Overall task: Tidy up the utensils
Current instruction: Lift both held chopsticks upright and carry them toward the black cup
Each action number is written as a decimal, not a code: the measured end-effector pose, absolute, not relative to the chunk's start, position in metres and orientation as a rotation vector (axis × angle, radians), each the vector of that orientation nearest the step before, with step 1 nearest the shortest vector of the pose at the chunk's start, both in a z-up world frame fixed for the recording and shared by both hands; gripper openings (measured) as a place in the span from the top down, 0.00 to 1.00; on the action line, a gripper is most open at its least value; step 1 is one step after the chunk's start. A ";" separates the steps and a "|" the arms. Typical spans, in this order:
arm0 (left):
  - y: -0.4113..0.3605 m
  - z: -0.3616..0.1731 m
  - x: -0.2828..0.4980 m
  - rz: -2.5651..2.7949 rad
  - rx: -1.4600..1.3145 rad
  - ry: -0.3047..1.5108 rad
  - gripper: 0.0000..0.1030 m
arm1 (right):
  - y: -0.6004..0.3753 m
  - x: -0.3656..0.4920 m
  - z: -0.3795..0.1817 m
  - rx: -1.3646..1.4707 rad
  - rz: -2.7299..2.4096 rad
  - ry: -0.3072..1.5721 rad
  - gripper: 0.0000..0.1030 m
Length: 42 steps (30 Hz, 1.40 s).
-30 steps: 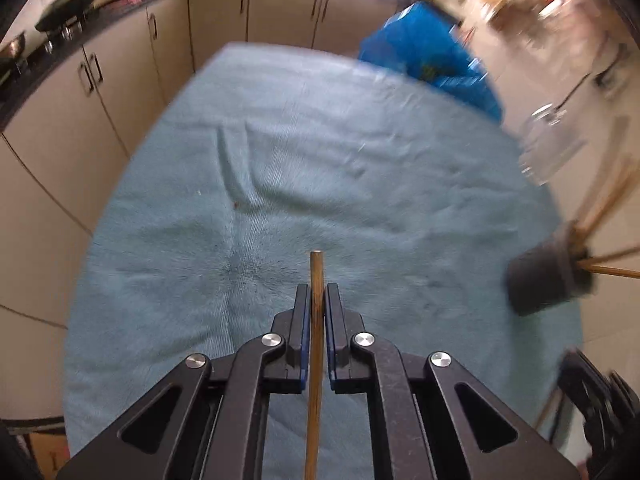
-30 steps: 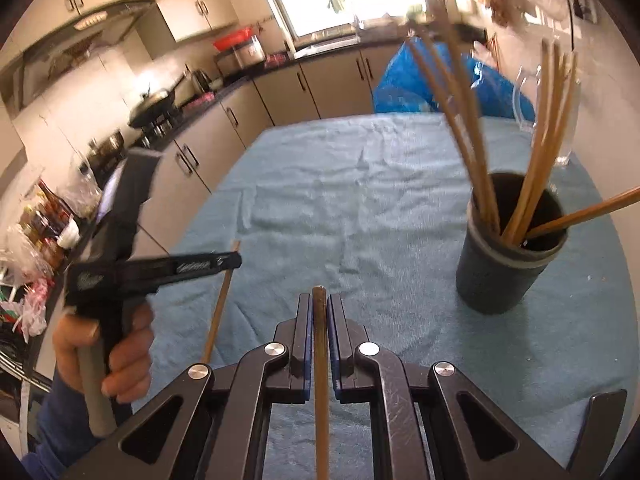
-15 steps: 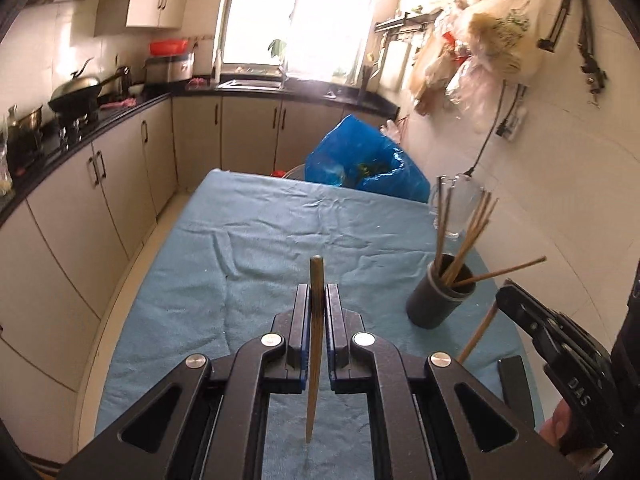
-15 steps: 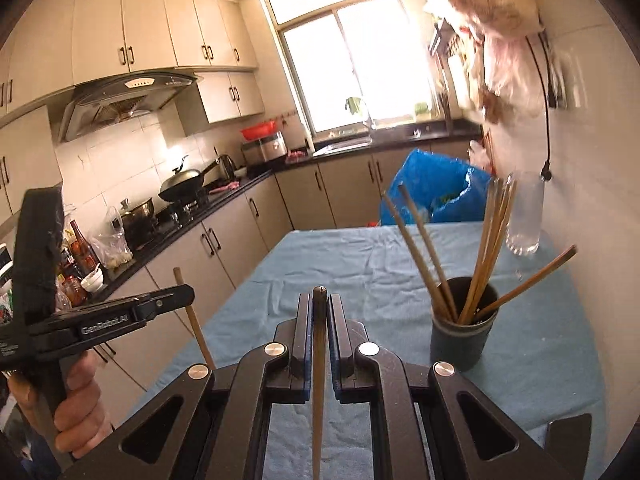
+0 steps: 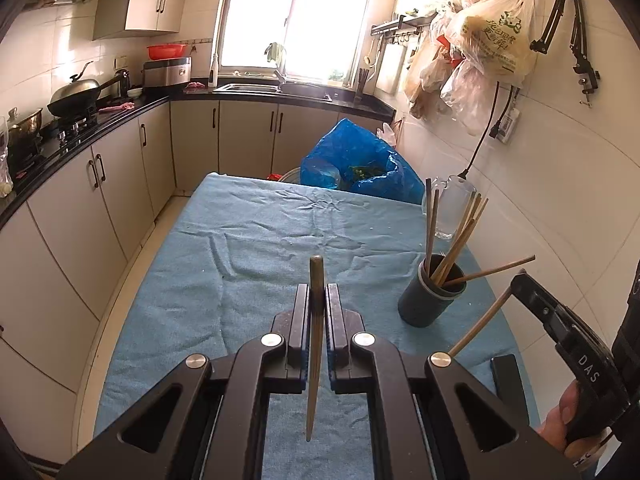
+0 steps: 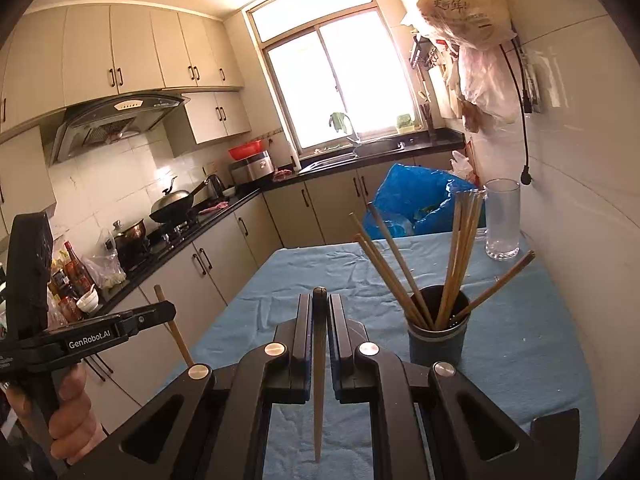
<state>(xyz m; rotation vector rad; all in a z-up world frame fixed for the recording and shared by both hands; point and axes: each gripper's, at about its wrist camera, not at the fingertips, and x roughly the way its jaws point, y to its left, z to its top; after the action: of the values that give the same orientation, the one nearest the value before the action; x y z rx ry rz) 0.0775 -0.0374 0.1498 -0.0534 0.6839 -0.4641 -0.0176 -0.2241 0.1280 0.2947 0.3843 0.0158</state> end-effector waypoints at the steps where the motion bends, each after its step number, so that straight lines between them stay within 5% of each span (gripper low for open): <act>1: -0.038 0.150 0.077 -0.465 -0.053 0.683 0.94 | -0.225 -0.019 0.128 0.296 0.015 0.383 0.92; 42: -0.139 0.227 0.047 -0.622 0.047 0.558 0.94 | -0.315 -0.085 0.191 0.369 -0.168 0.161 0.92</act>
<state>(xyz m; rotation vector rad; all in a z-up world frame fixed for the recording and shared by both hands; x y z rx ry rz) 0.0470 -0.1394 0.2267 0.0471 0.5580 -0.6225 -0.0855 -0.3149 0.1907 0.3689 0.1612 -0.1677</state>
